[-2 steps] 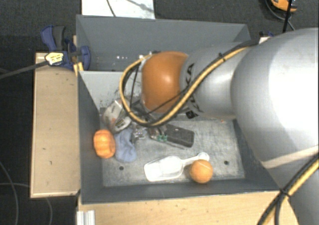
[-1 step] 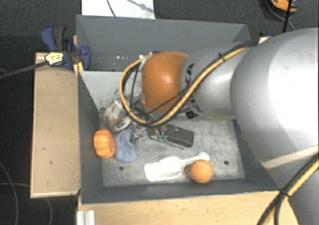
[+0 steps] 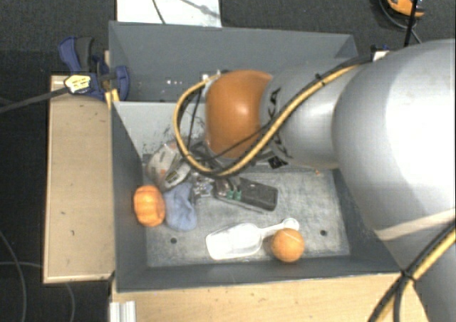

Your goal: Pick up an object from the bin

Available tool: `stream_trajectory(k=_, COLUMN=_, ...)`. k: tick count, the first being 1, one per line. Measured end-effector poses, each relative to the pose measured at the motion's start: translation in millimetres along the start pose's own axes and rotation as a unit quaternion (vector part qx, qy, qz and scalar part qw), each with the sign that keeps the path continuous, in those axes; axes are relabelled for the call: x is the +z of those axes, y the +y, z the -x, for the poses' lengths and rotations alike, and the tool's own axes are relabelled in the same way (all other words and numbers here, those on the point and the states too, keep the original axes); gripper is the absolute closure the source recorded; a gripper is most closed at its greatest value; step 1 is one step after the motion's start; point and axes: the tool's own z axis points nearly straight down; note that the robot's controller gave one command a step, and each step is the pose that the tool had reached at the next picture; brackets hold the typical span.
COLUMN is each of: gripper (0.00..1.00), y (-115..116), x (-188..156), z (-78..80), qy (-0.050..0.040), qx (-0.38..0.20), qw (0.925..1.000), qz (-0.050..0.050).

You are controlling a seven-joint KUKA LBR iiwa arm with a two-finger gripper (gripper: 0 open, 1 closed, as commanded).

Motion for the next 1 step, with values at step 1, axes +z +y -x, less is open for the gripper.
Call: stream_trajectory(k=1, gripper=1.0, y=-8.3, x=-39.9, z=4.8, qy=0.0035, qx=0.009, qw=1.0, qz=-0.001)
